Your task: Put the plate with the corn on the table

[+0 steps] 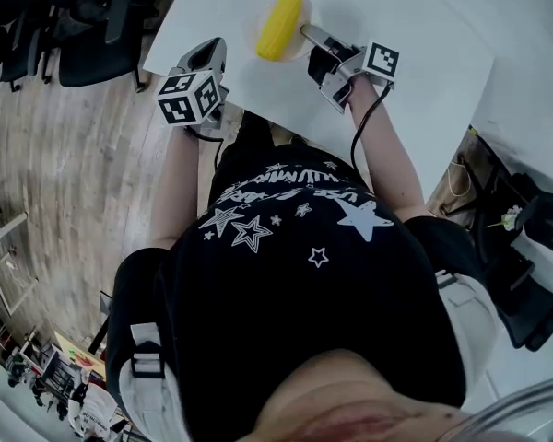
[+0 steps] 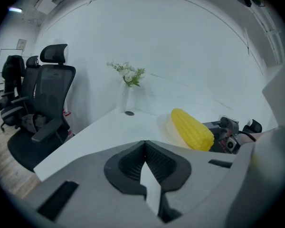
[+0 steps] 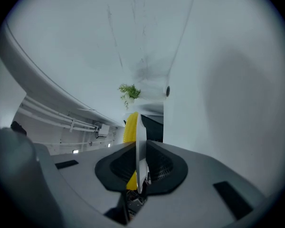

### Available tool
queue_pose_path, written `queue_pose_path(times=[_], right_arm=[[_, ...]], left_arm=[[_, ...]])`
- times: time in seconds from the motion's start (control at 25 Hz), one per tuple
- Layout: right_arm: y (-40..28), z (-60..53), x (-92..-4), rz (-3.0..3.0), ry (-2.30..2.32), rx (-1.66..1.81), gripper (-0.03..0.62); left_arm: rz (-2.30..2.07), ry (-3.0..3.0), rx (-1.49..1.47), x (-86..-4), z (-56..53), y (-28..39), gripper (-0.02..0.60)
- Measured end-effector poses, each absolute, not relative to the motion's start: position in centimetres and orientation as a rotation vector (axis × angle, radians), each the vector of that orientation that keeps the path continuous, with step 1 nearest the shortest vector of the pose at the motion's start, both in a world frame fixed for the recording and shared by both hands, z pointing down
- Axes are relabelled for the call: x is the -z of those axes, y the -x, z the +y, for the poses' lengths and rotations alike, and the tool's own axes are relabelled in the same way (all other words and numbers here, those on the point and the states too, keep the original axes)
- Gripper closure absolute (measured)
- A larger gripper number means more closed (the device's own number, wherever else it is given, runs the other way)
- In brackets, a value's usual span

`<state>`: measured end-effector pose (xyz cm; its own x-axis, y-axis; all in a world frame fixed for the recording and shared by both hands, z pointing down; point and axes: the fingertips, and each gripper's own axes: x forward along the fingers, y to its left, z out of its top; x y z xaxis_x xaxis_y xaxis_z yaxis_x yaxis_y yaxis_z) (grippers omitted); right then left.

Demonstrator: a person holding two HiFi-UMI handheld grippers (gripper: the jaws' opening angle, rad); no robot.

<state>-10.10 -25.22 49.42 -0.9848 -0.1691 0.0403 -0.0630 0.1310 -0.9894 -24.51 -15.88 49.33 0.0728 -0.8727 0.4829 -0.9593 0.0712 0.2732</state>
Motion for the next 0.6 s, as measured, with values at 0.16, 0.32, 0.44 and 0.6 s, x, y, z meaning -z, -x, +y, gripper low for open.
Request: queue_pose_path(times=[0.16, 0.32, 0.44, 0.6], right_arm=[[13.6, -28.4, -50.7, 2.28, 0.289, 1.998, 0.56], [15.5, -30.5, -51.8, 2.26, 0.345, 1.983, 0.56], [16.8, -31.7, -52.4, 2.254, 0.374, 1.97, 0.56], [18.3, -33.1, -53.7, 2.247, 0.426, 1.969, 0.56]], left_arm=[[-1.765, -1.828, -0.233, -50.7, -19.8, 28.7, 0.575], [-1.708, -1.864, -0.273, -51.7, -23.3, 31.3, 0.575], [-1.681, -1.887, -0.288, -52.0, -25.3, 32.9, 0.575], [-1.636, -1.907, -0.304, -53.0, -27.6, 34.3, 0.575]])
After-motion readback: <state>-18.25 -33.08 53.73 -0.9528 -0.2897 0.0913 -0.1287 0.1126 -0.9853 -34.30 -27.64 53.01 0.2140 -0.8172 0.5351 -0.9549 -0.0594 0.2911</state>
